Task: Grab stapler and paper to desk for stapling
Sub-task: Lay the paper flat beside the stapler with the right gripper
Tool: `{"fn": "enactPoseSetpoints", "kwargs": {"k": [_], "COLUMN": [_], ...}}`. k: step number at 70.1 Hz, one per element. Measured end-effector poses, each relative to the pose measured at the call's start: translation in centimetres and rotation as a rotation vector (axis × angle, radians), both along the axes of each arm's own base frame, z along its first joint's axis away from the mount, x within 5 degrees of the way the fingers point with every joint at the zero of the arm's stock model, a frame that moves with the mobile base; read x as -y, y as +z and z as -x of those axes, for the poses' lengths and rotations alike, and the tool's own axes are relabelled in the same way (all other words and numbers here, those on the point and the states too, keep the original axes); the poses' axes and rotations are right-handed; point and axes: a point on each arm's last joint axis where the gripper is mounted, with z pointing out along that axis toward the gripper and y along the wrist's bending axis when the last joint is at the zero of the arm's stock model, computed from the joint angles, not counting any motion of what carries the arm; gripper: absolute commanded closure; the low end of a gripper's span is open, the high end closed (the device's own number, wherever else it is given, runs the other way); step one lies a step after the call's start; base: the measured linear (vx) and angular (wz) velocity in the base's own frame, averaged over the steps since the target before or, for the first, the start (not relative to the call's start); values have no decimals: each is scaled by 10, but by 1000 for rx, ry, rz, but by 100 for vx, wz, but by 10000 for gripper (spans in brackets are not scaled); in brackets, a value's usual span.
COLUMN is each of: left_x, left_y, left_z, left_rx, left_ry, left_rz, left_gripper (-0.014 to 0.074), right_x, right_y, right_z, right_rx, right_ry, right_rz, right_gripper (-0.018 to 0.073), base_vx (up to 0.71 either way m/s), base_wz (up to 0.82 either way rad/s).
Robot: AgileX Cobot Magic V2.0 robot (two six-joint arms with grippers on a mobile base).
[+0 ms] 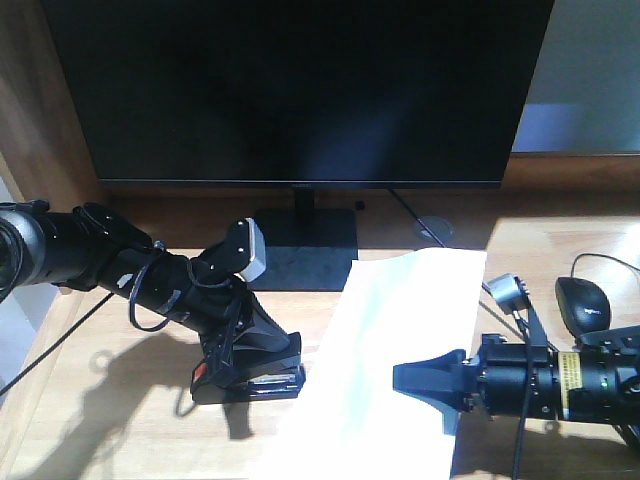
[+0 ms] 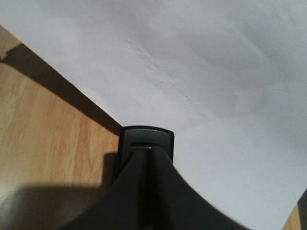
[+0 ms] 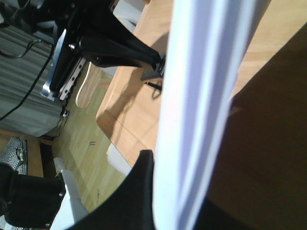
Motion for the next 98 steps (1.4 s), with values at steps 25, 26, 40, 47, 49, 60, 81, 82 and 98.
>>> {"fn": "enactPoseSetpoints", "kwargs": {"k": [25, 26, 40, 47, 49, 60, 81, 82, 98], "left_x": [0, 0, 0, 0, 0, 0, 0, 0, 0], "left_y": [0, 0, 0, 0, 0, 0, 0, 0, 0], "left_z": [0, 0, 0, 0, 0, 0, 0, 0, 0], "left_rx": [0, 0, 0, 0, 0, 0, 0, 0, 0], "left_ry": [0, 0, 0, 0, 0, 0, 0, 0, 0], "left_rz": [0, 0, 0, 0, 0, 0, 0, 0, 0], "left_gripper": [603, 603, 603, 603, 603, 603, 603, 603, 603], "right_x": [-20, -20, -20, -21, -21, -22, -29, -29, -30], "right_y": [-8, -8, -7, -5, -5, -2, -20, -21, -35], "right_z": [3, 3, 3, 3, 2, -4, -26, -26, -29], "right_rx": [5, 5, 5, 8, 11, 24, -104, -108, -161], "right_ry": [26, 25, 21, 27, 27, 44, 63, 63, 67], "right_rz": [98, 99, 90, 72, 71, 57, -50, -51, -51], "right_gripper": [562, 562, 562, 562, 562, 562, 562, 562, 561], "base_vx": [0, 0, 0, 0, 0, 0, 0, 0, 0], "base_wz": [0, 0, 0, 0, 0, 0, 0, 0, 0]}}
